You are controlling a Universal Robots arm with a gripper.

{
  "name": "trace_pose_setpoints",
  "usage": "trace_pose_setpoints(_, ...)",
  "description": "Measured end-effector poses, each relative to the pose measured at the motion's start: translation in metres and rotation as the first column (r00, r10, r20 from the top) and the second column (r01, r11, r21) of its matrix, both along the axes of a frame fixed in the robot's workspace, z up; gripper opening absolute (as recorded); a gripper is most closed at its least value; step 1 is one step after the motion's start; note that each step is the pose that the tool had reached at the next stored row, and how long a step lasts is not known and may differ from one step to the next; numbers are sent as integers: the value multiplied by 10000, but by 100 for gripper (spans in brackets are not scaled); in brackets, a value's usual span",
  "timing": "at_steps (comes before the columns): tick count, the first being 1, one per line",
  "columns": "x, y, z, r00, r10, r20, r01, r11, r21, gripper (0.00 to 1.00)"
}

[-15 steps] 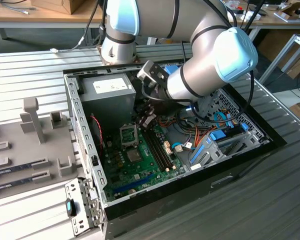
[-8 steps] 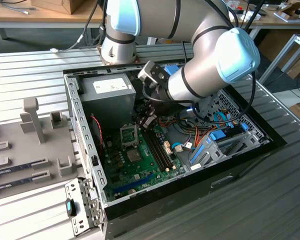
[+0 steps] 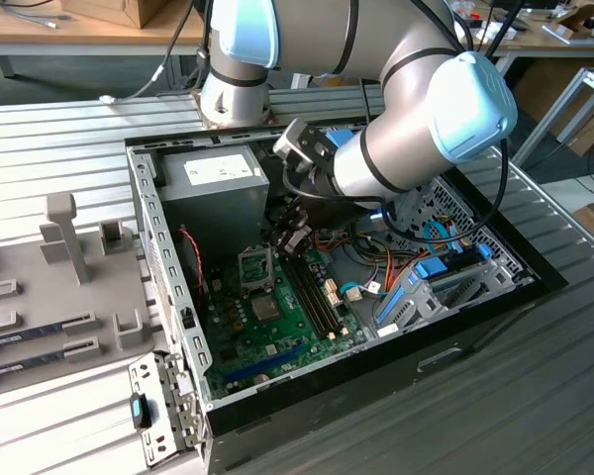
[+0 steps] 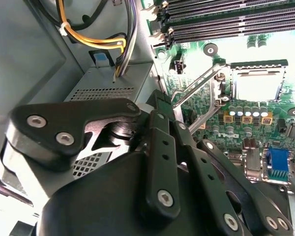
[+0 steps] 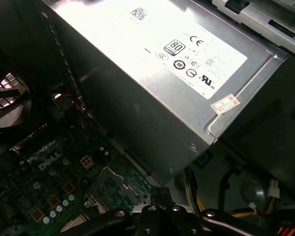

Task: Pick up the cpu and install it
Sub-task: 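Close the cpu cover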

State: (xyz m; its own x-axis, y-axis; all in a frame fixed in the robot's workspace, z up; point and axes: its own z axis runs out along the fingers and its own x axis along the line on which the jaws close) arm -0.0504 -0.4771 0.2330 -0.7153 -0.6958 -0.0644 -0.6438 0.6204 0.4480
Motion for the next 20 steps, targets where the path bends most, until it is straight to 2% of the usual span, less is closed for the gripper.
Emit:
trace_pose_setpoints(9, 0, 0, 25, 10000, 3, -1, -3, 10000, -3, 11)
trace_pose_setpoints(14, 0, -33, 25, 10000, 3, -1, -3, 10000, -4, 11)
trace_pose_setpoints(20, 0, -40, 52, 10000, 5, 0, -5, 10000, 0, 11)
